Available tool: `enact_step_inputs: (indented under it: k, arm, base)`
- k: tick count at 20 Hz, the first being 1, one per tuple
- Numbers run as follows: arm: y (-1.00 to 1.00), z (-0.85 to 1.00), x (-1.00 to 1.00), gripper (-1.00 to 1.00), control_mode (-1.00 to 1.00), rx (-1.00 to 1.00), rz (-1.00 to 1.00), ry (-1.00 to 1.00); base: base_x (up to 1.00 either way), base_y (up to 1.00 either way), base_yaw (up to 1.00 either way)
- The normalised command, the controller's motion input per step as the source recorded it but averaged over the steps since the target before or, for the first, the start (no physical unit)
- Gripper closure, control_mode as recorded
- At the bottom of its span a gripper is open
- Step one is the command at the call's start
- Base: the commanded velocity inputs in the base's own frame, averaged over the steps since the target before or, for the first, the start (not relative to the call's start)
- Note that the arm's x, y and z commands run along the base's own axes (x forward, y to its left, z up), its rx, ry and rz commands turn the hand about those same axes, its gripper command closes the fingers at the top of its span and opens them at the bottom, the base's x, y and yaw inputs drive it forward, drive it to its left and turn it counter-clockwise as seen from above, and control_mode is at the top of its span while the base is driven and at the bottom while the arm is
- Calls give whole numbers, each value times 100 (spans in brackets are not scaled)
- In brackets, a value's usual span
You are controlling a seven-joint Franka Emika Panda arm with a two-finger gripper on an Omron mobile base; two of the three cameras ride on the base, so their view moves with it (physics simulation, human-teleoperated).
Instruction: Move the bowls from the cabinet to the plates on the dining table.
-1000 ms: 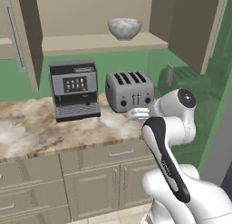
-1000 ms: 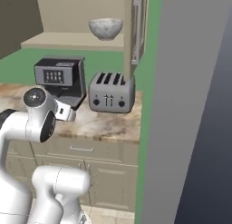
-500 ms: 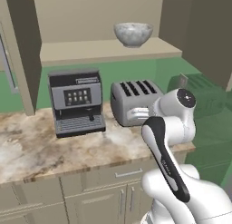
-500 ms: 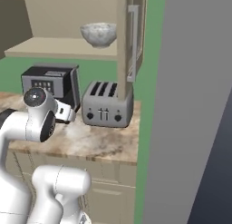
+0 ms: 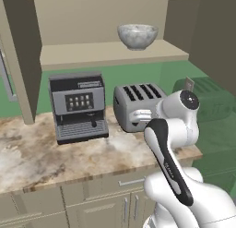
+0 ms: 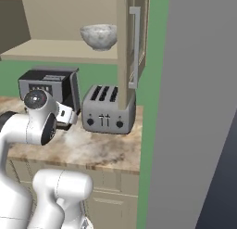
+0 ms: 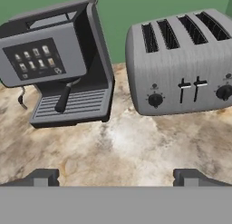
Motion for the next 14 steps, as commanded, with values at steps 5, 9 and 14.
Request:
enact_step_inputs:
  k: [5, 9, 14]
  arm:
    - [0, 0, 0, -100, 100, 0, 0, 0]
    - [0, 0, 0, -100, 100, 0, 0, 0]
    - [0, 0, 0, -100, 100, 0, 0, 0]
  base:
    - [6, 0, 0]
    - [27, 0, 0]
    - [2, 0, 0]
